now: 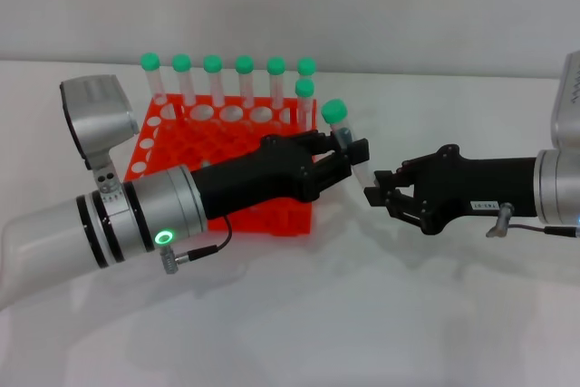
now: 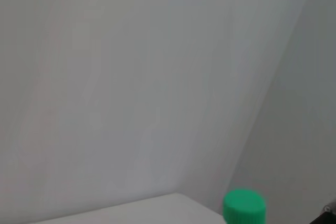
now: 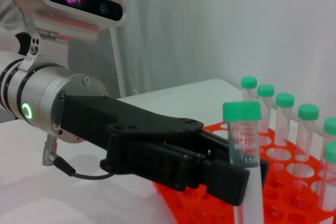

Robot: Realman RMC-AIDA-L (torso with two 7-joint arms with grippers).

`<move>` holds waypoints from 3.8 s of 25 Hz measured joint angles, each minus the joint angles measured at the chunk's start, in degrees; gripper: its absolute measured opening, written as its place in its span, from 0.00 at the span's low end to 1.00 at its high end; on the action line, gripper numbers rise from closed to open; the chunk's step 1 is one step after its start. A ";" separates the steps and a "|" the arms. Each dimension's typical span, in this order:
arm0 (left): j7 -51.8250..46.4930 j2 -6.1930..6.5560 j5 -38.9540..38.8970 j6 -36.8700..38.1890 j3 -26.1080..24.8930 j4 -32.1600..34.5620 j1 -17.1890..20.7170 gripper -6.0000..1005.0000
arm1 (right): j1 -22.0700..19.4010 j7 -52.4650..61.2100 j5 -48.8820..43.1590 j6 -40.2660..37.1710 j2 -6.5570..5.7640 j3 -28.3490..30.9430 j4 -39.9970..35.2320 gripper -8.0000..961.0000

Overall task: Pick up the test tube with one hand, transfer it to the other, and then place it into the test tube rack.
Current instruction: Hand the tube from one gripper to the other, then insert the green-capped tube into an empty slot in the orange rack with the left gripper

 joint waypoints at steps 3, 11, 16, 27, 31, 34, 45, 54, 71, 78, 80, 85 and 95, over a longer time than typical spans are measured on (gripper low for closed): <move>0.06 0.01 -0.01 0.00 0.00 0.06 -0.05 0.35 | 0.00 -0.38 0.41 0.00 -0.07 0.00 0.04 0.20; 0.08 0.01 -0.34 -0.02 -0.05 0.06 0.15 0.30 | 0.11 -1.92 0.43 0.10 -0.05 -0.25 0.04 0.20; 0.08 0.01 -0.37 0.00 -0.22 0.06 0.06 0.27 | 0.11 -3.47 0.35 0.34 -0.10 -1.50 -0.10 0.20; 0.87 -0.08 -1.85 -0.07 -0.07 0.02 0.17 0.21 | -0.43 -4.19 0.41 -0.24 -0.23 -1.01 0.03 0.19; 0.87 -0.08 -1.86 -0.05 -0.02 -0.13 -0.02 0.21 | -0.44 -3.96 0.42 -1.02 -0.22 -0.99 0.24 0.18; 0.87 -0.08 -1.86 -0.02 0.00 -0.07 0.14 0.21 | -0.42 -3.25 0.39 -1.06 -0.26 -0.96 0.63 0.16; 1.09 0.24 -0.73 -0.01 0.00 3.57 -0.04 0.22 | -0.19 -2.10 0.44 -0.71 -0.40 0.87 3.78 0.35; -1.74 1.00 2.33 -3.06 -0.55 17.23 2.53 0.22 | -0.71 -2.20 0.47 -1.18 -0.40 9.91 11.00 0.56; -30.04 0.61 20.15 -25.77 7.06 43.76 11.85 0.23 | -2.99 -1.85 1.95 -0.10 -0.38 13.22 13.60 0.89; -42.17 0.73 31.29 -25.78 6.77 48.06 11.70 0.23 | -2.99 -1.84 2.00 -0.13 -0.41 13.27 14.32 0.89; -45.37 0.76 36.38 -25.77 6.76 50.19 11.84 0.23 | -2.99 -1.90 2.01 -0.16 -0.43 13.28 14.38 0.89; -46.80 0.59 42.77 -26.95 6.78 52.34 12.29 0.23 | -2.99 -2.27 2.01 -0.27 -0.41 13.04 14.67 0.89; -42.19 0.38 48.89 -36.28 7.47 53.52 14.67 0.24 | -2.40 -2.84 2.00 -1.09 -0.39 13.15 16.63 0.89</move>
